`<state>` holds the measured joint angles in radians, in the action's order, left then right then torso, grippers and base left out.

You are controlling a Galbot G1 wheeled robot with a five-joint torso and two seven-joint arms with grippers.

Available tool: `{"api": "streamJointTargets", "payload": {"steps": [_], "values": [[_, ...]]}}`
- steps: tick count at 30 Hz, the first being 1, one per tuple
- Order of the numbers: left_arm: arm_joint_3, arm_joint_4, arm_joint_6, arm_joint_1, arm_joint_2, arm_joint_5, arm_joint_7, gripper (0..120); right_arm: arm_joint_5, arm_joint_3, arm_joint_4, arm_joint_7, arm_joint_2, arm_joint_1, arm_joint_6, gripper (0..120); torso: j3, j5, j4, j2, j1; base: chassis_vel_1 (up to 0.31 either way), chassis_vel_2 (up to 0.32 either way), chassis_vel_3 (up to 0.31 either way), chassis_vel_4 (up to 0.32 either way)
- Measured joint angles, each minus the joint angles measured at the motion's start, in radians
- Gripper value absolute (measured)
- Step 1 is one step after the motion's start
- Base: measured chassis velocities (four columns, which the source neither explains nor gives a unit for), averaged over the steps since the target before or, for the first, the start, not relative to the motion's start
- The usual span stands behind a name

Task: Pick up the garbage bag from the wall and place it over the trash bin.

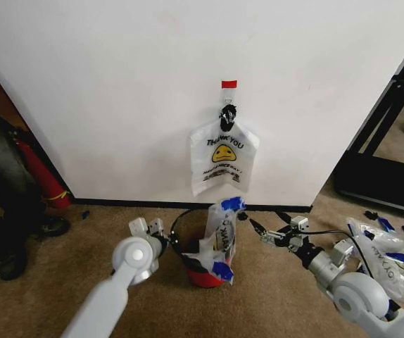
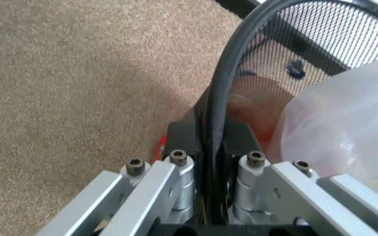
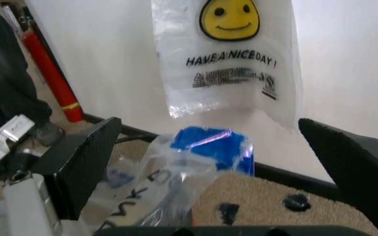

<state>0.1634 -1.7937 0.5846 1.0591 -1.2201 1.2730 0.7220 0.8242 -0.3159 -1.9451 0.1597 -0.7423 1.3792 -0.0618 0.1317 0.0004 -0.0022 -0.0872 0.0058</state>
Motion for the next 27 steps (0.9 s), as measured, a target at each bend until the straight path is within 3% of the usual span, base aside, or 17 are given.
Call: {"api": "streamJointTargets", "payload": {"steps": [8,11,17,19,24,27], "values": [[-0.005,-0.036,-0.002,0.041,0.004,-0.077,-0.022,5,-0.006,0.006,0.021,0.02,-0.004,-0.011,-0.01,100,0.0,-0.0006,-0.0002,0.0,0.0,0.0,0.0,0.0,0.0],[-0.009,-0.054,-0.004,0.056,0.008,-0.105,-0.027,11,-0.007,0.007,0.024,0.023,-0.005,-0.013,-0.011,100,0.0,-0.0006,-0.0001,0.0,0.0,0.0,0.0,0.0,0.0],[-0.008,-0.179,-0.025,0.102,0.034,-0.195,-0.031,38,-0.009,0.008,0.028,0.03,-0.005,-0.015,-0.013,100,0.0,-0.0005,-0.0001,0.0,0.0,0.0,0.0,0.0,0.0],[-0.008,-0.199,-0.027,0.109,0.043,-0.222,-0.036,41,-0.01,0.009,0.029,0.03,-0.005,-0.015,-0.013,100,0.0,-0.0005,-0.0001,0.0,0.0,0.0,0.0,0.0,0.0],[-0.011,-0.321,-0.057,0.16,0.114,-0.417,-0.134,63,-0.014,0.01,0.031,0.032,-0.006,-0.019,-0.017,100,0.0,-0.0005,0.0,0.0,0.0,0.0,0.0,0.0,0.0],[-0.026,-0.375,-0.058,0.173,0.15,-0.452,-0.196,71,-0.011,0.01,0.04,0.017,-0.009,-0.03,-0.026,100,0.0,-0.0004,0.0,0.0,0.0,0.0,0.0,0.0,0.0]]}}
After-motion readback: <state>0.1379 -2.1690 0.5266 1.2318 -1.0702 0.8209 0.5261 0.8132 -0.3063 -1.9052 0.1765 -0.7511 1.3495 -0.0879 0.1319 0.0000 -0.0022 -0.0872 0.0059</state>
